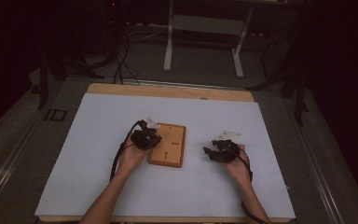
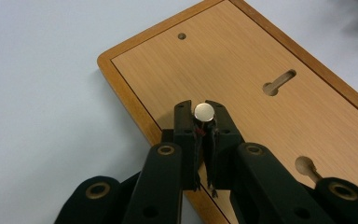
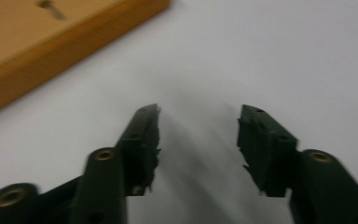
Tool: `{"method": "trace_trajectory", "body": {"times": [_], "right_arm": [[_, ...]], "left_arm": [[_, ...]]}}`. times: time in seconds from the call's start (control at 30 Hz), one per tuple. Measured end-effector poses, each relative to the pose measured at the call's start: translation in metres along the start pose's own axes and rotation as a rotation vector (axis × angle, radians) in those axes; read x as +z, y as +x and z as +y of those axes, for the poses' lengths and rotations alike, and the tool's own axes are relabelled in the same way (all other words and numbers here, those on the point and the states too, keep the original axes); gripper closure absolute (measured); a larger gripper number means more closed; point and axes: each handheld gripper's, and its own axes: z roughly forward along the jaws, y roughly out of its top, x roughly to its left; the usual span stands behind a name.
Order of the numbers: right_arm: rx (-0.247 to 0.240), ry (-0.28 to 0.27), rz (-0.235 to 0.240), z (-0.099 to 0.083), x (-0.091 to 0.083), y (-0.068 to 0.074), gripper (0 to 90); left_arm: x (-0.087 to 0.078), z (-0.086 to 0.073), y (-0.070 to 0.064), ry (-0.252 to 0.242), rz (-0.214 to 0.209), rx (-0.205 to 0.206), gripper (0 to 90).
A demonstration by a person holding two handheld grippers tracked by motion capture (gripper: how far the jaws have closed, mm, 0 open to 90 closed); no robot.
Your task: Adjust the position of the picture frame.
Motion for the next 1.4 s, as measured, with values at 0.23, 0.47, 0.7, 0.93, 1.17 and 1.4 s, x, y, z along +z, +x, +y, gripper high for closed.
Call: {"method": "trace_trajectory", "body": {"times": [0.23,0.47,0.7,0.93,1.17,1.4], "right_arm": [[-0.05,-0.018,0.141,0.009,0.008,0.029,89.0],[-0.159,0.034,0.251,0.014,0.019,0.058,90.0],[-0.227,0.043,0.357,0.013,0.017,0.069,90.0],[-0.317,0.052,0.452,0.019,0.023,0.1,90.0],[-0.358,0.044,0.475,0.023,0.027,0.121,90.0],[-0.344,-0.005,0.457,0.028,0.015,0.106,89.9]], "left_arm": [[0.0,0.0,0.0,-0.002,-0.002,-0.008,84.9],[0.0,0.0,0.001,-0.004,-0.012,-0.021,84.9],[0.0,0.0,0.005,-0.01,-0.03,-0.029,84.9],[0.004,0.002,0.002,-0.026,-0.044,-0.041,84.9],[0.011,0.006,-0.005,-0.049,-0.075,-0.026,84.6],[-0.009,0.003,0.003,-0.123,-0.05,-0.104,59.6]]}}
